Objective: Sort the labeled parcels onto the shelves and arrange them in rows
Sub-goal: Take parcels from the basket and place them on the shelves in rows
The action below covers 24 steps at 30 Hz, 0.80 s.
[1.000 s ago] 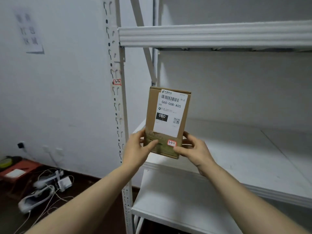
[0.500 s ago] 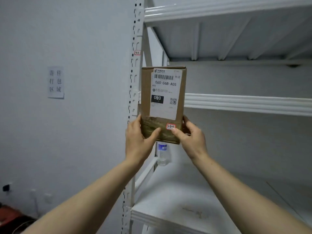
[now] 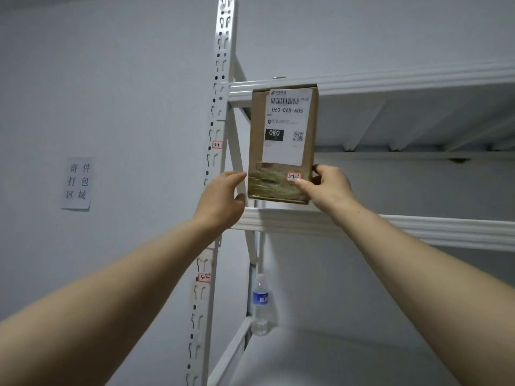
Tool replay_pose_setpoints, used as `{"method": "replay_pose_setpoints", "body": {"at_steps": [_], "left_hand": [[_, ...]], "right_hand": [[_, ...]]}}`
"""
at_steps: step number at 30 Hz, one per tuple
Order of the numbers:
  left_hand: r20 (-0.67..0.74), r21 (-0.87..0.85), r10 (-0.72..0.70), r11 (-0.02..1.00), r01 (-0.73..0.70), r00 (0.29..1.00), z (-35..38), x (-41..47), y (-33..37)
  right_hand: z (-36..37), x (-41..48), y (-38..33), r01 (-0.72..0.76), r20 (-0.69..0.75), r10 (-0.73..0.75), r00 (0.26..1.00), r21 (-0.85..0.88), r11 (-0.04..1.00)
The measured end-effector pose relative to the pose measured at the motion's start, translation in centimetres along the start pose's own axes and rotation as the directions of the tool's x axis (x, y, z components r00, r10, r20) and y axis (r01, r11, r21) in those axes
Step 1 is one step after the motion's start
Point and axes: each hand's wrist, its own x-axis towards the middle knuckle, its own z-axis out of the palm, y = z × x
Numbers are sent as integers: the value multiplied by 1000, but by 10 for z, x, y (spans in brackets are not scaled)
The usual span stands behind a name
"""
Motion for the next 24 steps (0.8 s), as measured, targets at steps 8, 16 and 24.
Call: {"method": "replay_pose_setpoints", "body": {"at_steps": [8, 16, 24], "left_hand": [[95, 225, -63, 974, 41, 994, -4, 17, -29], [265, 349, 34, 928, -128, 964, 10, 17, -41], [364, 482, 91, 833, -271, 927, 29, 23, -51]], "right_hand": [[46, 36, 18, -61, 130, 73, 989, -94, 994], [79, 58, 22, -26, 205, 47, 978, -103, 994], [90, 67, 25, -9, 264, 27, 964, -69, 998]]}}
